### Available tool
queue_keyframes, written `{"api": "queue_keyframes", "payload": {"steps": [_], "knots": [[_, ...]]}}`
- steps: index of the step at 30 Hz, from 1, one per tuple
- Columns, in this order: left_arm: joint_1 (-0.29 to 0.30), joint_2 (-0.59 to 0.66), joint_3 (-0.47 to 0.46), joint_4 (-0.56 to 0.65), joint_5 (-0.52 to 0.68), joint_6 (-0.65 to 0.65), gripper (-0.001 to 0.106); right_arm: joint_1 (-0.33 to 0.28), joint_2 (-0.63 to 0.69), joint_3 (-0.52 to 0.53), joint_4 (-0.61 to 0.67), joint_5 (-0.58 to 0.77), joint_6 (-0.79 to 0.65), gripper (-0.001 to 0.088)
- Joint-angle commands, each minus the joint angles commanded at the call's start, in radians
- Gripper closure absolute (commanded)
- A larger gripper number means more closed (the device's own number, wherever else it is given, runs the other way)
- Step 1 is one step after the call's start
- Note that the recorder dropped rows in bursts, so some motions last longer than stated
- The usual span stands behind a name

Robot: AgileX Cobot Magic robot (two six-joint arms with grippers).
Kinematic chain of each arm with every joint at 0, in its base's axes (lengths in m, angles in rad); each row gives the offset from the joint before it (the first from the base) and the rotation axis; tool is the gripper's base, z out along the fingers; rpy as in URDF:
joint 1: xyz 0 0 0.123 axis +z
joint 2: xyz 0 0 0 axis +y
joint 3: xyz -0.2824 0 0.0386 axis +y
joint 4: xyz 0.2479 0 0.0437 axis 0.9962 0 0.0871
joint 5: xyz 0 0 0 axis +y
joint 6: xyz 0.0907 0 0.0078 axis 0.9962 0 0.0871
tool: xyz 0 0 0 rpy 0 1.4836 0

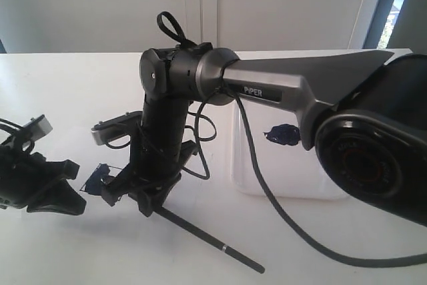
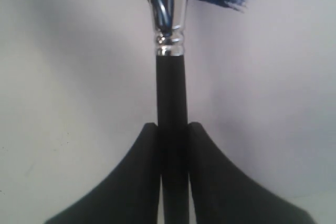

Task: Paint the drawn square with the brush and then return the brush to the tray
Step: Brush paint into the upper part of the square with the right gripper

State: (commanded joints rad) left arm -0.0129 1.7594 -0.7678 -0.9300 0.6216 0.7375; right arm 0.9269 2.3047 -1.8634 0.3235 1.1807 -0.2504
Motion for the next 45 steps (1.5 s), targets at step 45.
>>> {"api": "queue_keyframes", "payload": {"steps": [45], "knots": [[0.000, 0.066, 0.000, -0.011, -0.015, 0.002, 0.105, -0.018, 0.046, -0.102, 0.016, 0.040, 0.066, 0.0868]]}}
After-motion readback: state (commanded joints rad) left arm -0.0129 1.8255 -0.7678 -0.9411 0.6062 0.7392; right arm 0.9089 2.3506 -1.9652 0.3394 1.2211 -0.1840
